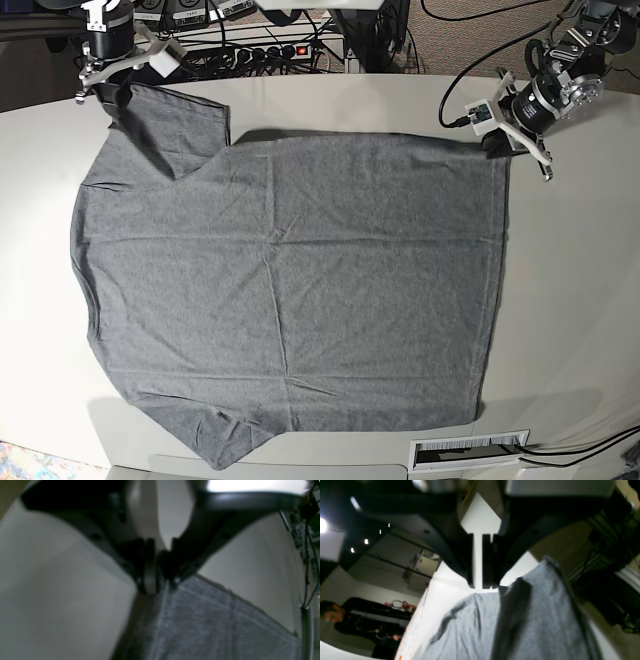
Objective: Fold the T-shirt properly
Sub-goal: 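Lower both grippers onto the shirt's shoulder corners and grasp them, then tighten the grip on both shoulder corners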
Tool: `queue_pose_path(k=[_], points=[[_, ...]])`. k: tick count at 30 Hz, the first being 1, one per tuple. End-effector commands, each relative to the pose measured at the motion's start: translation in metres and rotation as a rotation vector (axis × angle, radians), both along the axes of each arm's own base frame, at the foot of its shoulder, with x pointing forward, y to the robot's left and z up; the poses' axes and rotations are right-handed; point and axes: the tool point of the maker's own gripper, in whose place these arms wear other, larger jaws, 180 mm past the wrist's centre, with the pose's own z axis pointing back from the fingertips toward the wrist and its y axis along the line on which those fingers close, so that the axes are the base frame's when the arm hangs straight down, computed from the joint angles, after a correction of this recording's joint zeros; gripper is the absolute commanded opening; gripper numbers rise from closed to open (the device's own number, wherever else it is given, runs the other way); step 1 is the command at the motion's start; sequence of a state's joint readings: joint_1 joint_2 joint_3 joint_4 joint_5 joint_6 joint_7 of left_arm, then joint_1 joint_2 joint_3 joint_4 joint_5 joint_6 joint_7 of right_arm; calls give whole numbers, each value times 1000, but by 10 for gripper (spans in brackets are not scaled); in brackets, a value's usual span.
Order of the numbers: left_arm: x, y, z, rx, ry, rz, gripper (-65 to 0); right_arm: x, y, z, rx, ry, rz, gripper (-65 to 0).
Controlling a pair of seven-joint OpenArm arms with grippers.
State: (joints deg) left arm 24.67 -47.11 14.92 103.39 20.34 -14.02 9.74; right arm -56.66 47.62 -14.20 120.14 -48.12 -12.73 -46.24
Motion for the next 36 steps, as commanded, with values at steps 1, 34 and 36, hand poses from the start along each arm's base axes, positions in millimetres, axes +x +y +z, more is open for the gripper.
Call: queue_pose_path(k=[1,34,36], points=[[-8,8,-5,42,51,-10,-625,5,1,9,-1,-36,7,-593],[-59,1,-14,39,181,-71,-650,-31,18,-47,141,356,5,-368],[-58,1,-14,39,180,-71,-650,-25,19,-47,158,357,0,-368]])
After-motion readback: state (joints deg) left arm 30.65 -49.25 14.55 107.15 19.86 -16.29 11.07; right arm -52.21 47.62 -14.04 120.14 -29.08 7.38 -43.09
